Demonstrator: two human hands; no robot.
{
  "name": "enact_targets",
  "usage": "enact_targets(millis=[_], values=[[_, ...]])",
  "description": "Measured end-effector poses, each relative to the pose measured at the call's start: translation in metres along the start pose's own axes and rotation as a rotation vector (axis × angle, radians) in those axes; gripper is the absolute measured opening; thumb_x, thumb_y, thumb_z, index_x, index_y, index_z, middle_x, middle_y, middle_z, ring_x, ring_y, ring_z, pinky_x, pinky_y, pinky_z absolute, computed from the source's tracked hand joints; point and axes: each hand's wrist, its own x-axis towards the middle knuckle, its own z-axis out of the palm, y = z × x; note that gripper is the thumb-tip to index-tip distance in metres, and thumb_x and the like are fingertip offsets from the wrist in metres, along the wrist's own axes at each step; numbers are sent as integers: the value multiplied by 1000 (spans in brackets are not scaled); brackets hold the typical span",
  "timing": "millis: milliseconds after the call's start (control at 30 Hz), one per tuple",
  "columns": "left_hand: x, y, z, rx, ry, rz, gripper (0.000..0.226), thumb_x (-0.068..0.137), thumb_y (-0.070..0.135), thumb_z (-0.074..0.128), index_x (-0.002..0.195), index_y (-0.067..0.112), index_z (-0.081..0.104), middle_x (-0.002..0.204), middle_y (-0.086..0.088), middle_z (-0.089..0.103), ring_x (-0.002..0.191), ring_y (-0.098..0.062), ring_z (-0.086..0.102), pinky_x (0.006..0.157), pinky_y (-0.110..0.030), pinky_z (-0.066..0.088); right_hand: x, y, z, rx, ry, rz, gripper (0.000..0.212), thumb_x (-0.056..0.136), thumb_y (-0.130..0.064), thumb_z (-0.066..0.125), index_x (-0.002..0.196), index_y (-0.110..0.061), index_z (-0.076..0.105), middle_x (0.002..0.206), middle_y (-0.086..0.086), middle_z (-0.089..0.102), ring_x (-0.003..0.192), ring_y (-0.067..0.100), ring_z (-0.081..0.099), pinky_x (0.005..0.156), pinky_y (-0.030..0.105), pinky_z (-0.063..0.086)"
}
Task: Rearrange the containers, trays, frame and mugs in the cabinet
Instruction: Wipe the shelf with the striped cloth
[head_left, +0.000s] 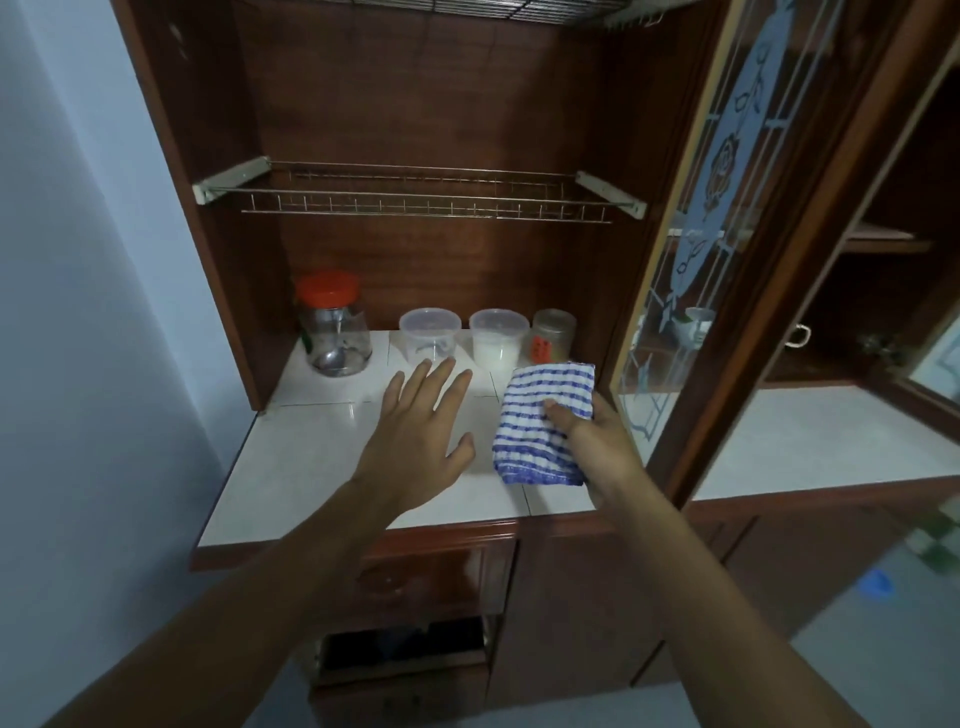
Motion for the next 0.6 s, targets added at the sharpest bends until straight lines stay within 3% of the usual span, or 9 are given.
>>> enact_targets(millis=[167, 300, 600], values=[[-24, 22, -13, -4, 48, 40, 64, 85, 43, 51, 139, 8, 48, 146, -15, 45, 136, -36, 40, 110, -56, 25, -45, -6, -13, 30, 9, -13, 21, 95, -22, 64, 115, -18, 62, 96, 5, 74, 80, 18, 74, 59, 26, 56], [-38, 47, -25, -43, 60, 63, 66, 86, 45, 40, 139, 7, 48, 146, -16, 45, 136, -36, 40, 110, -59, 28, -74, -9, -34, 33, 31, -27, 19, 94, -23, 64, 113, -18, 63, 93, 4, 75, 82, 20, 74, 61, 29, 58], [-50, 114, -37, -62, 72, 47, 67, 86, 44, 39, 141, 6, 46, 147, -15, 43, 138, -35, 36, 113, -54, 21, -117, -20, -100, 32, 12, -63, 19, 95, -21, 62, 113, -16, 63, 96, 4, 75, 83, 22, 74, 74, 40, 61]])
